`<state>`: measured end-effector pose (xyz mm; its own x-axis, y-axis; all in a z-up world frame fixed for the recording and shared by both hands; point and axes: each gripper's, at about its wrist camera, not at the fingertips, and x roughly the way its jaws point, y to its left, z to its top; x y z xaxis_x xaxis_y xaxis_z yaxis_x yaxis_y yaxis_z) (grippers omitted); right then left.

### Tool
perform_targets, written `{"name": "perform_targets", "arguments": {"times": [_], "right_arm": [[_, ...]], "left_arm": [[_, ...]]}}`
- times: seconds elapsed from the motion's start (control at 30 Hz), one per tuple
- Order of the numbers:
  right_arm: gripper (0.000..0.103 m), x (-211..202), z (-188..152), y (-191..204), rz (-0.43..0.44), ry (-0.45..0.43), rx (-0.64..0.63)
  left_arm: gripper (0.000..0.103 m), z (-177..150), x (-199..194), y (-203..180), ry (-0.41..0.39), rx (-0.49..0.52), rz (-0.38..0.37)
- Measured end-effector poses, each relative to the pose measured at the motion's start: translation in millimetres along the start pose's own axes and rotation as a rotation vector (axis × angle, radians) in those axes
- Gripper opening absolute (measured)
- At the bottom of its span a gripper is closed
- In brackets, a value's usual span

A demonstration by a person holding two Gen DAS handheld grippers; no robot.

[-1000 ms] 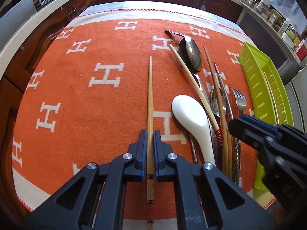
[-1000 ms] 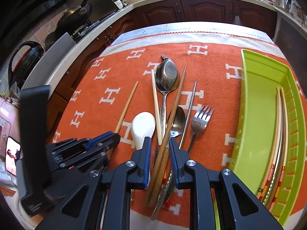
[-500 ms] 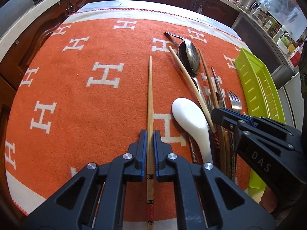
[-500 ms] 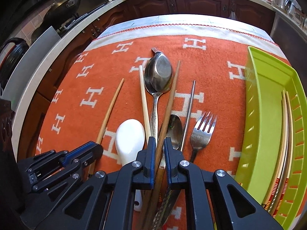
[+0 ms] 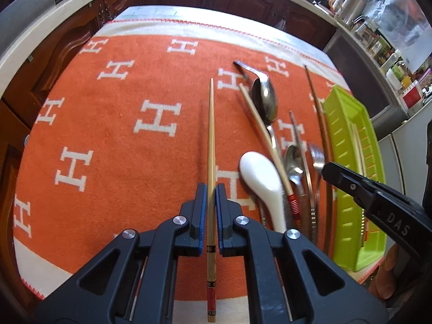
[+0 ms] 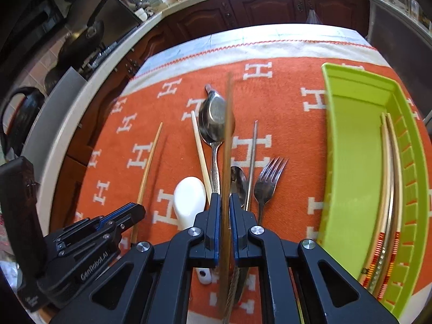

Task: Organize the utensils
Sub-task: 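Carry both chopsticks into the green tray and open both tools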

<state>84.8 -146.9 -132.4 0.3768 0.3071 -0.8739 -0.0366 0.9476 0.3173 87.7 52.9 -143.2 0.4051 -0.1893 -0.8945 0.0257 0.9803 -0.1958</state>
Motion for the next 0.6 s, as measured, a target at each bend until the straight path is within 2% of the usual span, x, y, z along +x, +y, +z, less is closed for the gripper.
{"name": "perform_targets", "arguments": {"times": [0.17, 0.33, 0.5, 0.6], "right_arm": [[0.006, -39, -1, -13, 0.033, -0.055, 0.036], [0.006, -78, -6, -30, 0.052, -0.103, 0.069], [0.006, -113, -14, -58, 0.029, -0.15, 0.111], [0.006, -132, -22, -83, -0.016, -0.18, 0.141]], "left_arm": [[0.004, 3, -18, -20, -0.016, 0.038, -0.036], [0.004, 6, -31, -56, -0.015, 0.102, -0.084], [0.004, 11, -39, -112, -0.004, 0.197, -0.146], [0.004, 14, -38, -151, 0.005, 0.253, -0.183]]}}
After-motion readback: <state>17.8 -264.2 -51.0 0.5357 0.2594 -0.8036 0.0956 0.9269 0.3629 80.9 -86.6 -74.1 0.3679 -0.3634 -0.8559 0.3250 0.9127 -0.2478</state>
